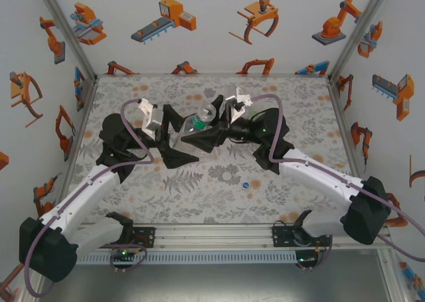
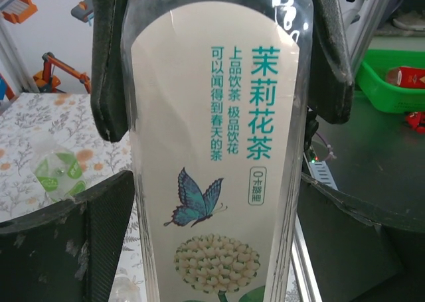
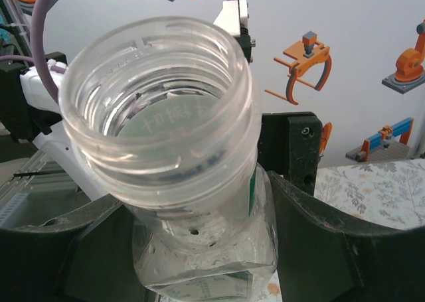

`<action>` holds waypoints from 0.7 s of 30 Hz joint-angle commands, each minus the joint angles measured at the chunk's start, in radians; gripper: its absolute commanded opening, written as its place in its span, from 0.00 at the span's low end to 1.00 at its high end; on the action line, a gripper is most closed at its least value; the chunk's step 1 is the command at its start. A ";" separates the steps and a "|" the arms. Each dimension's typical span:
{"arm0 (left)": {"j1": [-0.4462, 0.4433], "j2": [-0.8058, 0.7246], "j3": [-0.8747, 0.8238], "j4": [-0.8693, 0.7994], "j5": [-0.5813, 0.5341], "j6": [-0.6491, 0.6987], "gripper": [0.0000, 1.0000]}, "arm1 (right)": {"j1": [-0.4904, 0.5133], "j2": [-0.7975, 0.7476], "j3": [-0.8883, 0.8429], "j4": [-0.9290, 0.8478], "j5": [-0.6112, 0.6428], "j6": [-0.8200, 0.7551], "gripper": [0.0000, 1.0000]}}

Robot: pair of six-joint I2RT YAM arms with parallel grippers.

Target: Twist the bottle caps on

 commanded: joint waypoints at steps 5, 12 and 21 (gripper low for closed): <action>-0.009 -0.013 0.039 -0.028 0.019 0.031 0.87 | -0.002 0.001 0.043 -0.040 -0.026 -0.032 0.00; -0.009 -0.019 0.040 -0.055 0.007 0.054 0.82 | -0.002 -0.021 0.036 -0.103 0.004 -0.085 0.00; -0.015 -0.015 0.039 -0.042 0.010 0.045 0.80 | 0.003 -0.010 0.057 -0.102 -0.002 -0.087 0.00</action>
